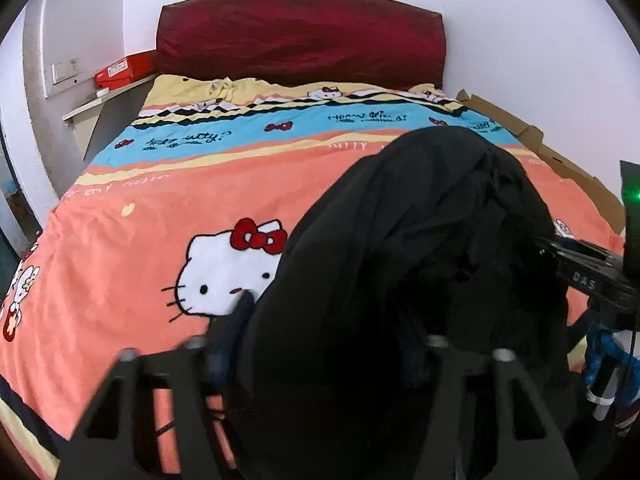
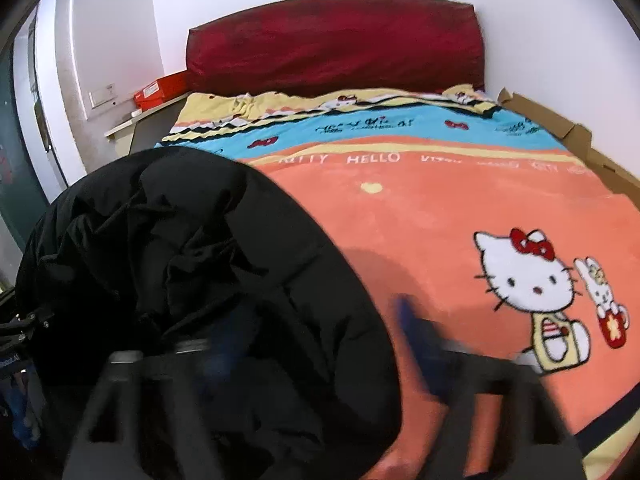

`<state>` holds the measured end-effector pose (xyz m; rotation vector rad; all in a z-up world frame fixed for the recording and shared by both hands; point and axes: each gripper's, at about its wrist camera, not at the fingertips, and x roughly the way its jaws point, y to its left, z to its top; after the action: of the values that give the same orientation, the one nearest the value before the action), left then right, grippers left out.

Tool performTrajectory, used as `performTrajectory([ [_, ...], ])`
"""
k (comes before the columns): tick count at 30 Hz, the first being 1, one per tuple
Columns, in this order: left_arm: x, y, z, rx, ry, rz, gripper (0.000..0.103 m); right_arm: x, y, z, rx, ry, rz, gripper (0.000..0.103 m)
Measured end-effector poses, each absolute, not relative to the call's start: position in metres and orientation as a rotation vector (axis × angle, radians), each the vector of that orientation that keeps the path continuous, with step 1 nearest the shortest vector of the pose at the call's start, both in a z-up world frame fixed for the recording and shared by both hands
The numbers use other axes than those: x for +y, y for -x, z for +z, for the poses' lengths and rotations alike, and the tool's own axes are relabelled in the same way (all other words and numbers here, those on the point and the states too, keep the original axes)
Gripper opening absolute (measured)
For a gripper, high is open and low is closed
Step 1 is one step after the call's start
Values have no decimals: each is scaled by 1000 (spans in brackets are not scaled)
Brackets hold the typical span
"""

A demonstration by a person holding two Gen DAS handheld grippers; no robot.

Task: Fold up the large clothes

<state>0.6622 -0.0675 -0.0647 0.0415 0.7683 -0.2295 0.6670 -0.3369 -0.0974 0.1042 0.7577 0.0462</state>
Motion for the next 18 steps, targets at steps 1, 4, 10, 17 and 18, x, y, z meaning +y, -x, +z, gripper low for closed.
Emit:
performTrajectory([
  [1,-67,-662,-64,774,-47,-227,31,-336,-666,-97,766,-103,49,21],
  [4,-65,-652,-56,776,-62,-233,20,-338,-656,-89,769,-134,88,11],
  [10,-52,-615,-28,752,-49,-263,15,-335,-611,-54,753,-131,152,8],
  [17,-17,-509,8,707,11,-345,15,-336,-499,-12,647,-211,293,7],
  [18,-13,-497,11,704,17,-354,15,-336,-480,-8,630,-220,311,7],
])
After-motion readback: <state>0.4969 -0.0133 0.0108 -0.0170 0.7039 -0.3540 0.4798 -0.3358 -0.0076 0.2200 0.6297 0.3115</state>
